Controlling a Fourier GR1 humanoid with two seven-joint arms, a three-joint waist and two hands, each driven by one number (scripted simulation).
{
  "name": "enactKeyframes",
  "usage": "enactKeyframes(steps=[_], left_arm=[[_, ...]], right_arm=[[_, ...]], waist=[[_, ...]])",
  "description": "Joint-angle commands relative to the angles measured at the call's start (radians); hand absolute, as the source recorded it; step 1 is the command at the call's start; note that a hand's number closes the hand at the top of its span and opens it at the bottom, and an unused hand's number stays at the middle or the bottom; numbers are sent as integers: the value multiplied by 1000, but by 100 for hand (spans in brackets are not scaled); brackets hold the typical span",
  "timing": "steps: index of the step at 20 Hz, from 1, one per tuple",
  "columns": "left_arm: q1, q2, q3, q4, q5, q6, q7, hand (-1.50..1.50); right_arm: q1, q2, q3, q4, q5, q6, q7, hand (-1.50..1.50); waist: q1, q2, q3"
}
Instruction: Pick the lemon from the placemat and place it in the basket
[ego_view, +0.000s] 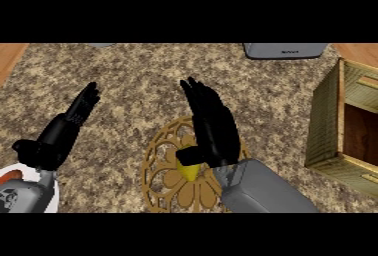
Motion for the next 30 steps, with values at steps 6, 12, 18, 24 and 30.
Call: enactKeyframes(steps=[6,12,18,24,30], left_arm=[[-14,-5,15,-2,5,-5,7,0],[-12,-27,-2,-3,-26,5,2,0],[-6,-16,30,-13,-13,-9,7,0],[-5,-47,12,-27,-33,-12,16,0],[-18,-44,44,-19,-46,-48,6,0]], right_arm=[[-154,43,-44,-240,-209,606,475,-150],[-149,23,-115,-434,-349,743,668,-150],[-117,-8,-126,-562,-392,746,743,-150],[-44,-53,-148,-572,-357,707,684,-150],[116,19,-29,-537,-147,582,546,-150]], waist=[[0,8,4],[4,17,7],[12,18,7],[26,26,8],[37,30,8]])
